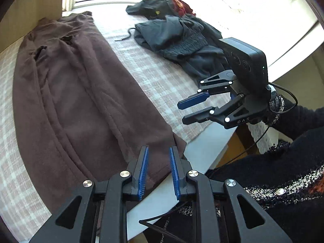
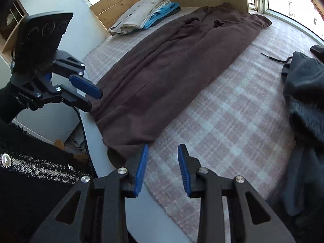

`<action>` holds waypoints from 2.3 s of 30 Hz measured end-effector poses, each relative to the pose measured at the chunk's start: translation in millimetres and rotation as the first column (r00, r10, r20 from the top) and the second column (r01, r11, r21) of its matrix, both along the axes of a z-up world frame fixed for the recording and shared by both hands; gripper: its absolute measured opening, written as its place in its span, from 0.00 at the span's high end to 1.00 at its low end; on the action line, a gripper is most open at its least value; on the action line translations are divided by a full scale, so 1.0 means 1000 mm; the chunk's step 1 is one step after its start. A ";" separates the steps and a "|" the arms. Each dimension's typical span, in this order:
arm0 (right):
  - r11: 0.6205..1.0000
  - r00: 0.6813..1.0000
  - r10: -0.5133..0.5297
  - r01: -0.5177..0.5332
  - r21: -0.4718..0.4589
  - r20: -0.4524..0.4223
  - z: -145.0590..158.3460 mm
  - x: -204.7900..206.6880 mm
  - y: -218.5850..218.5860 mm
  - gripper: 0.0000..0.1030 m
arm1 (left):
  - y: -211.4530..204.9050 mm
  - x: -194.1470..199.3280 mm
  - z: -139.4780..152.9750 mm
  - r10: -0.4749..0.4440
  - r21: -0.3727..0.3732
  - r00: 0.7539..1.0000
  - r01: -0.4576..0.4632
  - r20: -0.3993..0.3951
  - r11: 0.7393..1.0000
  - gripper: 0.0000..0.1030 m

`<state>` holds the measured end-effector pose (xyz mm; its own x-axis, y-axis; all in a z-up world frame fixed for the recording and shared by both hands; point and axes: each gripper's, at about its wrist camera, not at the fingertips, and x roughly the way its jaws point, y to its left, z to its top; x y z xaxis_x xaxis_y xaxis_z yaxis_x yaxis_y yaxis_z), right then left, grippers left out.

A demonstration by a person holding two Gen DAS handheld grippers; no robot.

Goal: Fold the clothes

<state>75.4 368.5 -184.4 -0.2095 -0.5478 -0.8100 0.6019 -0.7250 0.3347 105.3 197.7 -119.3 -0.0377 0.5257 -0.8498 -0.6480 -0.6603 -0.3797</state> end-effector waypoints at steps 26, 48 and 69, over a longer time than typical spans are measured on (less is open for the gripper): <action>0.955 0.979 -0.195 0.177 -0.236 -0.056 -0.015 0.030 -0.007 0.94 | 0.105 -0.128 -0.002 -0.235 -0.255 0.971 0.236 0.036 0.938 0.68; 0.972 0.973 -0.217 0.223 0.074 -0.083 -0.002 0.076 -0.027 0.75 | 0.047 -0.083 -0.003 -0.252 -0.212 0.968 0.243 -0.015 0.946 0.61; 0.971 0.981 -0.178 0.188 0.145 -0.081 0.039 0.039 -0.033 0.90 | -0.049 -0.021 -0.034 0.027 0.052 0.996 -0.031 0.088 0.998 0.60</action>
<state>114.2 335.9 -145.5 -0.3513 -0.3677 -0.8610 0.4714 -0.8640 0.1766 83.9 148.2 -153.2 0.0195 0.5699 -0.8215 -0.5919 -0.6556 -0.4689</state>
